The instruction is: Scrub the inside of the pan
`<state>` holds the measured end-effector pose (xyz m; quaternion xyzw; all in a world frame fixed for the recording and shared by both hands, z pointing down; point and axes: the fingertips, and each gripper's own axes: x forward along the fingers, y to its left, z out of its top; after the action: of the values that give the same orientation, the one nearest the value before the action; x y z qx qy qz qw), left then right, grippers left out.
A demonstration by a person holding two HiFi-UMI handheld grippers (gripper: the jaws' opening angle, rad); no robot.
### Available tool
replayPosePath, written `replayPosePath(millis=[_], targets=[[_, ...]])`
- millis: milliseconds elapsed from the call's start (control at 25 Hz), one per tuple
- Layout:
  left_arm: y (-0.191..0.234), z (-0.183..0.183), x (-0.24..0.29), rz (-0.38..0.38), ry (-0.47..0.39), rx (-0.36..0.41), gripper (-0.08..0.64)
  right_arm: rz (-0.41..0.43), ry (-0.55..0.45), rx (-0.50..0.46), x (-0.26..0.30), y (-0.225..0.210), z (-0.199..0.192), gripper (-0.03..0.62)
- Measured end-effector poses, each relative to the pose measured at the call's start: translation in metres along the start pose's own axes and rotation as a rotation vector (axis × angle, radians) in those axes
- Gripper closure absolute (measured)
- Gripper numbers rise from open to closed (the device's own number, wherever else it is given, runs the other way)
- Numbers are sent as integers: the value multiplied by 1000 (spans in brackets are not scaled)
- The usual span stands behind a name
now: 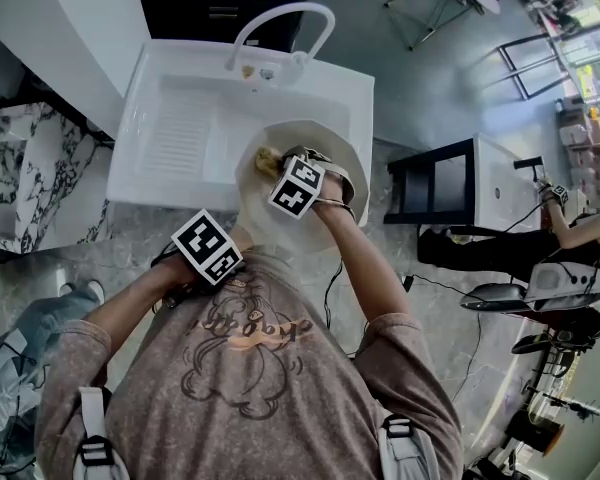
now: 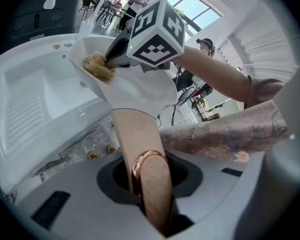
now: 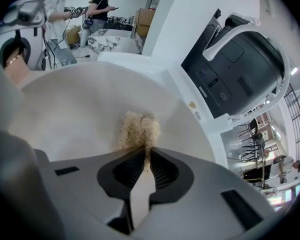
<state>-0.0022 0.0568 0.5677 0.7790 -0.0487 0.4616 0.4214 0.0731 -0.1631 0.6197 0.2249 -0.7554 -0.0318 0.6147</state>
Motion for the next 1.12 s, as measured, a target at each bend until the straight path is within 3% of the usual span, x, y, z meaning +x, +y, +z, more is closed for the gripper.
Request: replayPosePath(millis=[480,720,1120], targets=[[1,2,-3,9,-3,3,462,-96,142,-119,8,-35,-49,543],[5,2,-3,6,6,7,462,-80,172,-89,6,-40,-73,543],[6,8,-4,3,-6,-11,460,-15,230,-119,-5,-30,-102,545]])
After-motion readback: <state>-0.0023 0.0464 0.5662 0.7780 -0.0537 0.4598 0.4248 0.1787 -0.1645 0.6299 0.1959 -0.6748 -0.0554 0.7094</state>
